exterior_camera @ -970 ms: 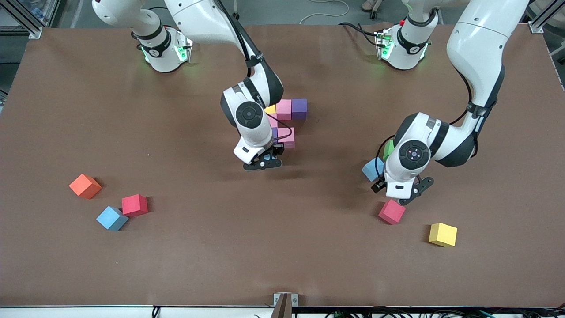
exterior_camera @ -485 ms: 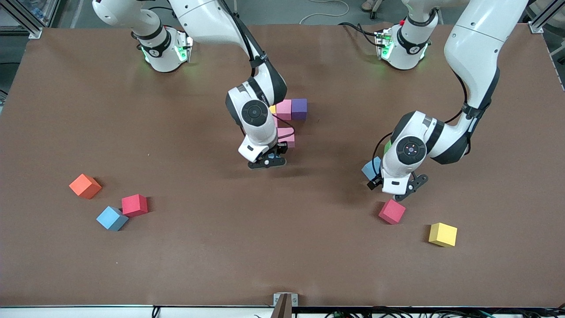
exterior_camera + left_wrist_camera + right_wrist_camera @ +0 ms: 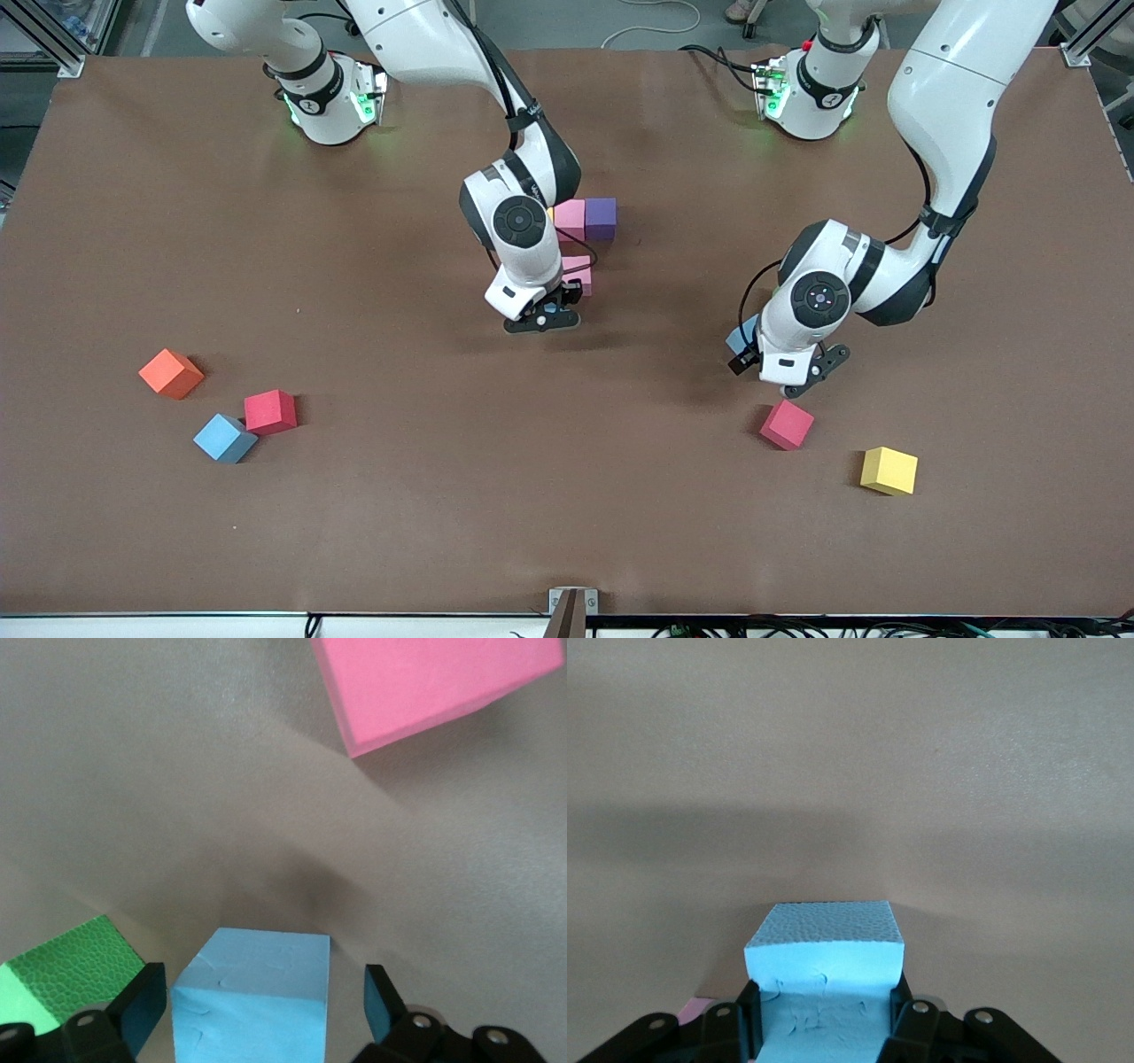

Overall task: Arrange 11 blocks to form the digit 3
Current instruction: 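Grasp the second blue cube with the left gripper and carry it to the column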

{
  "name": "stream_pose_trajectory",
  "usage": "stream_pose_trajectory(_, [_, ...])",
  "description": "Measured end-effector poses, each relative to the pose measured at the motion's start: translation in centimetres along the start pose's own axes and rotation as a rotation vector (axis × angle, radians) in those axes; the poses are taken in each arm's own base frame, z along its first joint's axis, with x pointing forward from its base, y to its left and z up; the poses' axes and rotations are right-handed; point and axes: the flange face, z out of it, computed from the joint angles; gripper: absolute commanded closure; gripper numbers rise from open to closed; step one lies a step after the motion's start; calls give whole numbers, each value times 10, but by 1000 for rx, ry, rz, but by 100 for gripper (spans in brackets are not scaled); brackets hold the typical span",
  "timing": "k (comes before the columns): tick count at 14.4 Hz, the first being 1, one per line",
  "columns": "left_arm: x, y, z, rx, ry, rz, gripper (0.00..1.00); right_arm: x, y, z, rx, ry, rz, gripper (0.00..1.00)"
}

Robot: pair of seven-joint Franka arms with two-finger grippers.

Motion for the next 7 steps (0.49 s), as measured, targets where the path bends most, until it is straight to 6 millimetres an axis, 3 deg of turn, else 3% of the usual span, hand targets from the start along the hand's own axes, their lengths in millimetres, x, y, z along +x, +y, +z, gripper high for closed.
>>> stream_pose_trajectory(4, [-3, -1, 4, 4, -11, -4, 53, 0, 1, 0, -2, -3, 1, 96])
stream_pose_trajectory(7, [-9, 4, -1, -15, -29, -37, 75, 1, 2, 0, -6, -6, 2, 96])
